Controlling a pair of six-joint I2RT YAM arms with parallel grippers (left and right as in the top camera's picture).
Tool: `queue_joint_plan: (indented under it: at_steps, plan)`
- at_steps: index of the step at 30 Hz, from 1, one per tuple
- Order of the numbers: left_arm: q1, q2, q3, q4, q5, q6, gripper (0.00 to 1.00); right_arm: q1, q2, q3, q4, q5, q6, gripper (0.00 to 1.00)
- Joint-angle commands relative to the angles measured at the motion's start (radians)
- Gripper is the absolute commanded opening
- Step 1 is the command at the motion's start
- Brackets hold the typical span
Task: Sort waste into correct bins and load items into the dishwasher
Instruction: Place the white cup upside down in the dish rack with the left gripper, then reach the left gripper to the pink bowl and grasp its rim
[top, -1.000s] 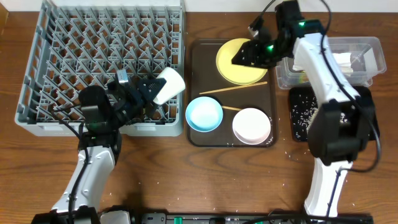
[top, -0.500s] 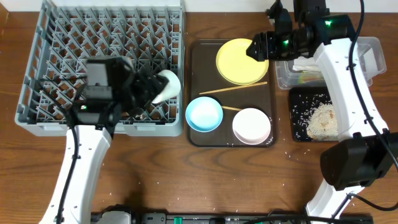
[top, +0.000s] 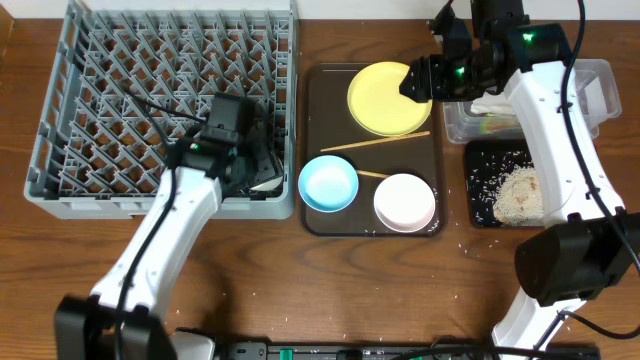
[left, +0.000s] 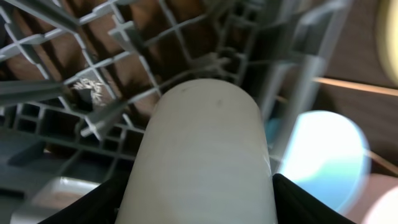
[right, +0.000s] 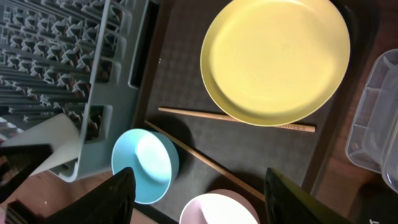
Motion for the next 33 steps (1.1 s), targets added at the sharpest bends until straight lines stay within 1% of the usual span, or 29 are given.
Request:
queue_joint_plan:
  at_steps: [1,2,3,5,6,7,8,9,10,13,18,20,23,26,29,33]
  plan:
    - [-0.003,0.047,0.013,-0.001,-0.059,0.027,0.13,0.020,-0.004,0.001,-0.006,0.019,-0.021,0.64]
    - [-0.003,0.060,0.013,-0.001,-0.062,0.027,0.13,0.021,-0.004,0.001,-0.008,0.020,-0.021,0.64]
    - [-0.003,0.071,0.013,-0.001,-0.067,0.027,0.14,0.023,-0.004,0.001,-0.008,0.020,-0.021,0.64]
    - [-0.003,0.086,0.013,-0.002,-0.071,0.027,0.30,0.025,-0.004,0.001,-0.008,0.020,-0.021,0.63]
    - [-0.003,0.092,0.013,-0.002,-0.074,0.027,0.41,0.025,-0.004,0.001,-0.008,0.020,-0.021,0.64]
    - [-0.003,0.095,0.013,-0.002,-0.074,0.027,0.56,0.025,-0.004,0.001,-0.008,0.020,-0.021,0.64]
    - [-0.003,0.095,0.013,-0.002,-0.074,0.027,0.66,0.025,-0.004,0.001,-0.008,0.020,-0.021,0.64]
    - [-0.003,0.093,0.013,-0.002,-0.073,0.027,0.73,0.025,-0.004,0.001,-0.008,0.020,-0.021,0.64]
    - [-0.003,0.088,0.014,-0.004,-0.073,0.027,0.75,0.025,-0.004,0.001,-0.009,0.020,-0.021,0.64]
    - [-0.003,0.069,0.045,-0.041,-0.073,0.029,0.77,0.025,-0.004,0.001,-0.010,0.020,-0.021,0.64]
    - [-0.013,0.026,0.162,-0.157,-0.069,0.046,0.78,0.025,-0.004,0.001,-0.012,0.020,-0.026,0.68]
    - [-0.032,0.002,0.185,-0.174,-0.033,0.046,0.78,0.026,-0.004,0.001,-0.013,0.020,-0.028,0.69]
    - [-0.090,-0.023,0.186,-0.169,0.045,0.040,0.78,0.025,-0.004,0.000,-0.016,0.021,-0.029,0.70]
    - [-0.178,-0.016,0.180,-0.152,0.048,-0.009,0.78,0.024,-0.004,0.001,-0.021,0.051,-0.028,0.71]
    - [-0.284,0.018,0.164,-0.077,0.048,-0.046,0.78,0.017,-0.004,0.001,-0.042,0.097,-0.028,0.72]
    - [-0.396,0.107,0.162,0.010,0.048,-0.119,0.78,-0.021,-0.004,0.001,-0.061,0.109,-0.027,0.68]
